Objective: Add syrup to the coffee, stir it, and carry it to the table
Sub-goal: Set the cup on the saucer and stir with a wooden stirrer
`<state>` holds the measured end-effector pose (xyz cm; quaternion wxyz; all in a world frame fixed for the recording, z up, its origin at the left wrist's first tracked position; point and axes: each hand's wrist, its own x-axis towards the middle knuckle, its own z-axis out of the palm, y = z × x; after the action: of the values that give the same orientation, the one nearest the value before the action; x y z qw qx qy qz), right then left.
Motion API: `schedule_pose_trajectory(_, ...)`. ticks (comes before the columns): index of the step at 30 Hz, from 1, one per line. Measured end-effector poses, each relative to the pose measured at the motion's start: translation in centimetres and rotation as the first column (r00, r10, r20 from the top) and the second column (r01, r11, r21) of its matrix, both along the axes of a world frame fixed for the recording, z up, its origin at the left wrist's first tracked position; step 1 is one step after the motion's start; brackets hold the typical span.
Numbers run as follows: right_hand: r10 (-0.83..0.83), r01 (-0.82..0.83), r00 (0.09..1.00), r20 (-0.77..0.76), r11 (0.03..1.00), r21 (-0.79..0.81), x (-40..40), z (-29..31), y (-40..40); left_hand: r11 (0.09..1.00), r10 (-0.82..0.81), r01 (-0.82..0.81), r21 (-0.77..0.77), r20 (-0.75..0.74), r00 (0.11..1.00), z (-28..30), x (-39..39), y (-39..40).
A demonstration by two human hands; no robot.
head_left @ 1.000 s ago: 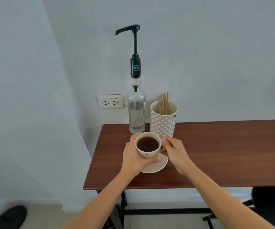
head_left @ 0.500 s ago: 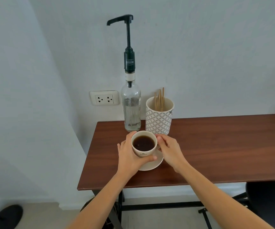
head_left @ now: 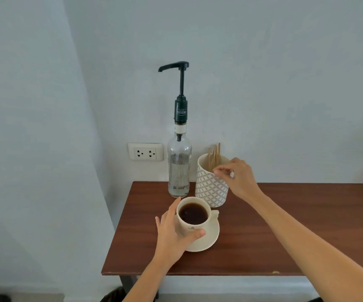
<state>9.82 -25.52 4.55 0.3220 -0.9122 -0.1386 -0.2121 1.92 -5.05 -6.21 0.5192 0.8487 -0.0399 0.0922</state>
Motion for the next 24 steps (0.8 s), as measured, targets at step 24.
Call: schedule_pose_trajectory(24, 0.127, -0.126, 0.983, 0.134, 0.992, -0.019, -6.7, -1.2, 3.6, 1.0, 0.0, 0.0, -0.026, 0.005, 1.0, 0.3, -0.2, 0.2)
